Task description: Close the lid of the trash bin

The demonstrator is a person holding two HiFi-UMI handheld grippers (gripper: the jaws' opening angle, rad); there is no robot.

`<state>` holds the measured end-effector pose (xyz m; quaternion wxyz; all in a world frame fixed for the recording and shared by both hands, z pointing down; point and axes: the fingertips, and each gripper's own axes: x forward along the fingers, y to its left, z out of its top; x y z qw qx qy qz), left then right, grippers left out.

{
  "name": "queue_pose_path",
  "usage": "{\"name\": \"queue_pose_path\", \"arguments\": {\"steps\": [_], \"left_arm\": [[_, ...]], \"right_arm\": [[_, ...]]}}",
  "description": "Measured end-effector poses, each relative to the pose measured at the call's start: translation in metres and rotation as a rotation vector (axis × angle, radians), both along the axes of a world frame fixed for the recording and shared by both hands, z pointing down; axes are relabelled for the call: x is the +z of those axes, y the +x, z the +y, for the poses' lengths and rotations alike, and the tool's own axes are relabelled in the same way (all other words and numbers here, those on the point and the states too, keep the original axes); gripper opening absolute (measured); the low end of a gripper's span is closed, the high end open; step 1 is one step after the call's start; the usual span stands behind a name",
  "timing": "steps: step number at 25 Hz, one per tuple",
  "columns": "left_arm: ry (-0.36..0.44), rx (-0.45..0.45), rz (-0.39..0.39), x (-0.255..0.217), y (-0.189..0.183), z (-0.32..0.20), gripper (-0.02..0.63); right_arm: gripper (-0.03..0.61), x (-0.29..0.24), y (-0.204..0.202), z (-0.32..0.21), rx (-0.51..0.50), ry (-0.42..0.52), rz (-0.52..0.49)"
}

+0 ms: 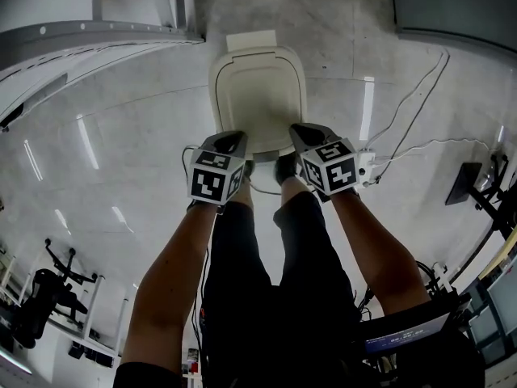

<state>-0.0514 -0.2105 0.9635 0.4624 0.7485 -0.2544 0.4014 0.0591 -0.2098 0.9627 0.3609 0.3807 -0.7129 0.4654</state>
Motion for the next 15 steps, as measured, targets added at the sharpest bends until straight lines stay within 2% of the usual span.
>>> {"name": "queue_pose_path", "arguments": {"steps": [3, 6, 8, 11, 15], "left_arm": [[0.003, -0.020, 0.000, -0.020, -0.001, 0.003, 0.000], [0.058, -0.107, 0.054, -0.067, -0.001, -0.009, 0.000], [0.124, -0.159, 0.119, -0.110, 0.001, -0.028, 0.000], [0.262, -0.184, 0.220, -0.188, 0.006, -0.061, -0.002], [0.394, -0.201, 0.304, -0.299, 0.001, -0.061, -0.002]], "right_arm": [[0.009, -0.033, 0.003, -0.011, -0.039, 0.064, 0.001], [0.009, -0.090, 0.006, -0.030, -0.041, 0.153, -0.037], [0.008, -0.136, 0.007, -0.053, -0.028, 0.235, -0.077], [0.009, -0.211, 0.012, -0.087, -0.013, 0.361, -0.115], [0.008, -0.307, 0.014, -0.080, 0.033, 0.447, -0.179]]}}
